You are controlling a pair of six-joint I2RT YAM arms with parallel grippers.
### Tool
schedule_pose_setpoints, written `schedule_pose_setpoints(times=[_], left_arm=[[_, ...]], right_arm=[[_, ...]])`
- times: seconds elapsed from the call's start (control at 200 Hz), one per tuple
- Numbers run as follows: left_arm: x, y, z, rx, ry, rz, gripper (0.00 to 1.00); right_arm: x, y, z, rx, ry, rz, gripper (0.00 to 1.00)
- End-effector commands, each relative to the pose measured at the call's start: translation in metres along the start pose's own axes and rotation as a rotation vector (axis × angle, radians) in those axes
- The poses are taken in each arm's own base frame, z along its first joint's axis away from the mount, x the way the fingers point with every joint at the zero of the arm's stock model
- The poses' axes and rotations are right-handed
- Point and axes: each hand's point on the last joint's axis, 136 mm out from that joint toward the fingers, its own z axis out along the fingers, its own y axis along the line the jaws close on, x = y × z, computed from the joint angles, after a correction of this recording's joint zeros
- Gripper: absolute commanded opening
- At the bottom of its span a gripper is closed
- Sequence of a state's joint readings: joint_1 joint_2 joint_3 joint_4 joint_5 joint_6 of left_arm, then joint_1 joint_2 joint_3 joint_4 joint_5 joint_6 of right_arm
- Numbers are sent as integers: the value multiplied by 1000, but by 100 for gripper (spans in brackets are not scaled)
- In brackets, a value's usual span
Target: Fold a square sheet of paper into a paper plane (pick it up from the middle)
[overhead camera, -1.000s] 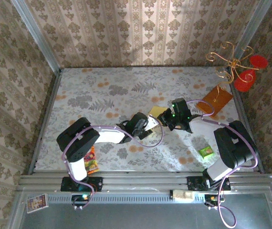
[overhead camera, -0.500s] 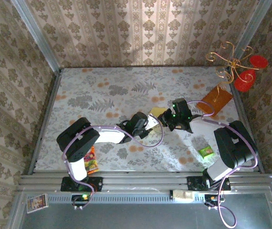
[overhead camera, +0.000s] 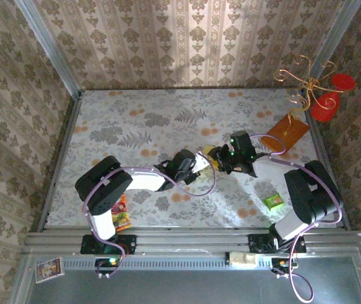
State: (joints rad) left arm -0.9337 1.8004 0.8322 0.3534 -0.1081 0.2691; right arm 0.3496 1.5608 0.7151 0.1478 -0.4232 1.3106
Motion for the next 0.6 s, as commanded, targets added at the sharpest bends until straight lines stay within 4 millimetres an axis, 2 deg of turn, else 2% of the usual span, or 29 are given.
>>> schedule_pose_setpoints(times=[0.0, 0.145, 0.305, 0.42, 0.595], left_arm=[[4, 1, -1, 18, -8, -64, 13], [7, 4, -4, 69, -30, -186, 10], [10, 15, -10, 138, -44, -372, 8], [12, 25, -15, 209, -51, -522, 6], [14, 33, -17, 312, -7, -703, 5]], right_arm=[[-7, -4, -14, 13, -47, -20, 49], [-20, -5, -35, 27, -151, -75, 63], [-30, -1, -59, 42, -261, -166, 67], [-32, -4, -63, 70, -276, -192, 67], [-31, -8, -58, 78, -263, -190, 68]])
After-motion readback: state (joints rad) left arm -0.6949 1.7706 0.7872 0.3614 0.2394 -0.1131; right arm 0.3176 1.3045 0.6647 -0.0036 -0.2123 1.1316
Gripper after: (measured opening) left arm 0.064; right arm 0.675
